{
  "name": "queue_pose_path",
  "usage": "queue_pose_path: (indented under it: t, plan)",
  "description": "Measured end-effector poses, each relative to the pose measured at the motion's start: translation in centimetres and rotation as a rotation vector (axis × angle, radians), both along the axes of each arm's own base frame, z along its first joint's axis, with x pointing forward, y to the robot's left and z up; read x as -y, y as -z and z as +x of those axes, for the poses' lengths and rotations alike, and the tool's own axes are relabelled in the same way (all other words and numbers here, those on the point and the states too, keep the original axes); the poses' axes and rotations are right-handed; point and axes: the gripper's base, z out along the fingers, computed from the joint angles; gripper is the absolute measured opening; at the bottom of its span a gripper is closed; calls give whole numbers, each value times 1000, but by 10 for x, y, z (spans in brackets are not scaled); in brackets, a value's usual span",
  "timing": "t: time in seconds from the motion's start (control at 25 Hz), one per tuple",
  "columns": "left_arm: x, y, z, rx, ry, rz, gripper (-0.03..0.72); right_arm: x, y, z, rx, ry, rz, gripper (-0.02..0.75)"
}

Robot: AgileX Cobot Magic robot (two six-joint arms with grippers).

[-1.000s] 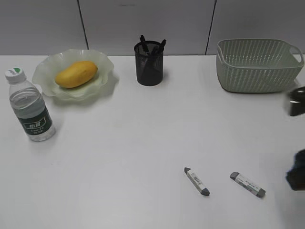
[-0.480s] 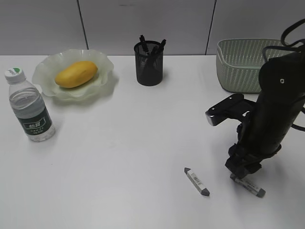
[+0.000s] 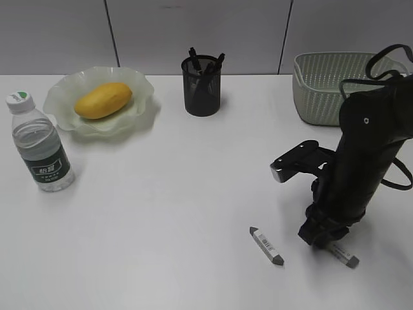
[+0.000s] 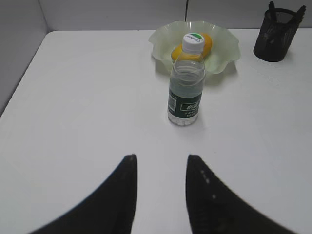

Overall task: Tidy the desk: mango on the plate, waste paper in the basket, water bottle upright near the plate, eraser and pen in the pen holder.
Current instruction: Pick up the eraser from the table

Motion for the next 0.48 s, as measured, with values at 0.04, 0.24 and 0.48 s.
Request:
queue_pose_path:
  t: [0.04,0.24,0.48]
  plan:
    - [0,0,0,0,0,0,255,0,0,1,11,-4,1,224]
    - [0,0,0,0,0,0,255,-5,-5,14,128,-8,46,163]
    - [0,0,0,0,0,0,255,-36,-84,82,726,85,353,163]
